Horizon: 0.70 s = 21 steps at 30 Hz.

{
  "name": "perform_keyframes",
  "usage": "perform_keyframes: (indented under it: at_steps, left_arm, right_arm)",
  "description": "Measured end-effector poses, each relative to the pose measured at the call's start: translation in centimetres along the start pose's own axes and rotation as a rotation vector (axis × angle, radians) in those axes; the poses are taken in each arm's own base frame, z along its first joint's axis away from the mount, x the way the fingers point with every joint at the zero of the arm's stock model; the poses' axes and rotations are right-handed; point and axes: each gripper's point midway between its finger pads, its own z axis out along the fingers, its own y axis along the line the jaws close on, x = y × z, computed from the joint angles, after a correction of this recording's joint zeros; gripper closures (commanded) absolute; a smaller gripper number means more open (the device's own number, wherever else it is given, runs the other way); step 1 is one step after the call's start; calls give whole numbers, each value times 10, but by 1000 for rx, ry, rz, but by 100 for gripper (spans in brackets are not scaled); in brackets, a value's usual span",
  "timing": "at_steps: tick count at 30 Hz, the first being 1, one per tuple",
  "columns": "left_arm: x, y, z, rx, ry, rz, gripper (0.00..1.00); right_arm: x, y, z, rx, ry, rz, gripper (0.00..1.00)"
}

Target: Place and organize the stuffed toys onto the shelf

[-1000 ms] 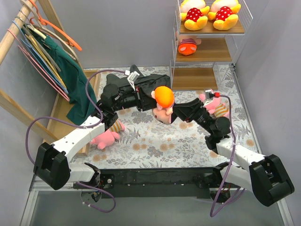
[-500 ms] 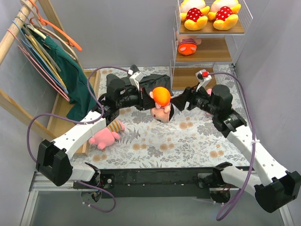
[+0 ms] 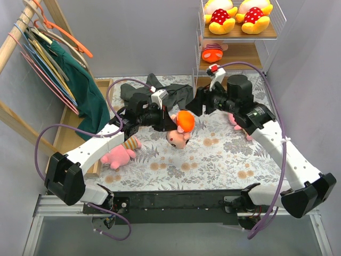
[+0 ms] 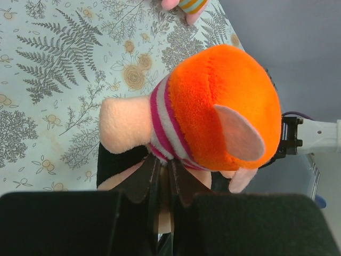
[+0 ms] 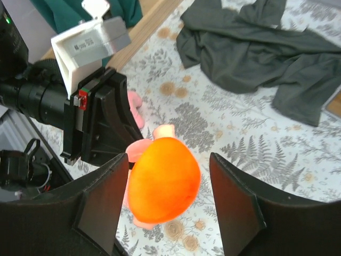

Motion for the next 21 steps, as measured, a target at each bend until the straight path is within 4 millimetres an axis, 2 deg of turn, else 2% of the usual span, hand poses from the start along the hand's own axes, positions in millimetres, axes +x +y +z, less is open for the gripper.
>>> perform_keyframes:
  at_steps: [5, 9, 17, 21]
  left_arm:
    - [1, 1, 0, -4, 3, 0, 100]
    - [1, 1, 0, -6, 3, 0, 100]
    - [4, 4, -1, -21, 15, -9, 100]
    - [7, 7, -1, -36, 23, -12, 100]
  right_arm:
    - [34, 15, 21, -9, 123, 5, 31]
    - [50, 20, 27, 7, 177, 0, 31]
    - [71, 5, 36, 114, 269, -24, 40]
    - [82, -3, 37, 151, 309, -21, 34]
